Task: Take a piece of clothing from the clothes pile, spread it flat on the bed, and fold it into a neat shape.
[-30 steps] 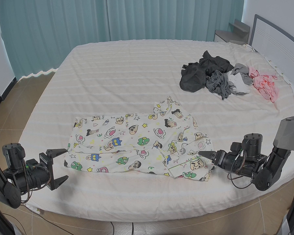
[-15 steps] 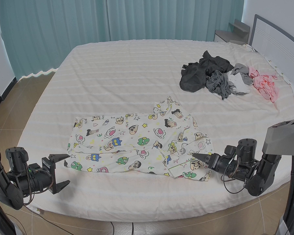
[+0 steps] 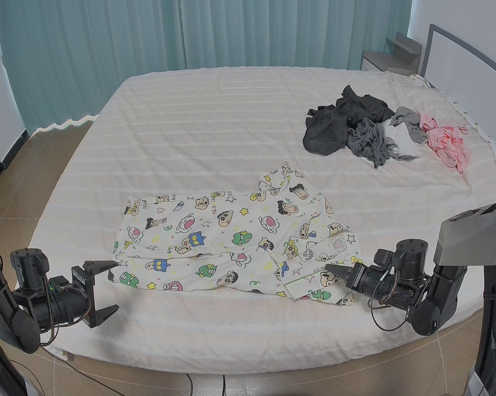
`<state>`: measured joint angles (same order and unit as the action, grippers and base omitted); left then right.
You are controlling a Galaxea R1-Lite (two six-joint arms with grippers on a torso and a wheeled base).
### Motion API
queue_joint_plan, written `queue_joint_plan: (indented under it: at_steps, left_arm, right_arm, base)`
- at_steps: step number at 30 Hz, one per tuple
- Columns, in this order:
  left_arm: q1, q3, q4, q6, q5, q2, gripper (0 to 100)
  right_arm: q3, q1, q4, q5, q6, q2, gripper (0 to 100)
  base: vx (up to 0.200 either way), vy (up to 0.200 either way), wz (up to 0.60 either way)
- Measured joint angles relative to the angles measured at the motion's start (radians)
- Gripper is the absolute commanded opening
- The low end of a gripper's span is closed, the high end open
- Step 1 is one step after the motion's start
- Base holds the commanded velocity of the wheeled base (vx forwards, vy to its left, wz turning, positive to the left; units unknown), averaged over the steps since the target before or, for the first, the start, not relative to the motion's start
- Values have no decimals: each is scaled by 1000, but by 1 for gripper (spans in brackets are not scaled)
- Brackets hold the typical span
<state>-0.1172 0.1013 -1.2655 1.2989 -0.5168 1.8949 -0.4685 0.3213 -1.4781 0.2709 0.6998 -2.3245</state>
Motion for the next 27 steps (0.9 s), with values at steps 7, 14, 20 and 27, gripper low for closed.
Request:
queue_joint_plan:
  at_steps: [7, 14, 20, 27]
  left_arm:
    - [0, 3, 0, 0, 2, 0, 100]
    - [-1, 4, 0, 0, 3, 1, 100]
    - [-1, 4, 0, 0, 3, 1, 100]
    - [0, 4, 0, 0, 3, 1, 100]
  right_arm:
    - [9, -4, -3, -34, 0, 3, 0]
    - [54, 8, -33, -49, 0, 30, 0]
    - [119, 57, -56, -118, 0, 42, 0]
    - [194, 110, -74, -128, -10, 50, 0]
  base:
    - [0, 0, 0]
    - [0, 0, 0]
    - [0, 0, 0]
    - [0, 0, 0]
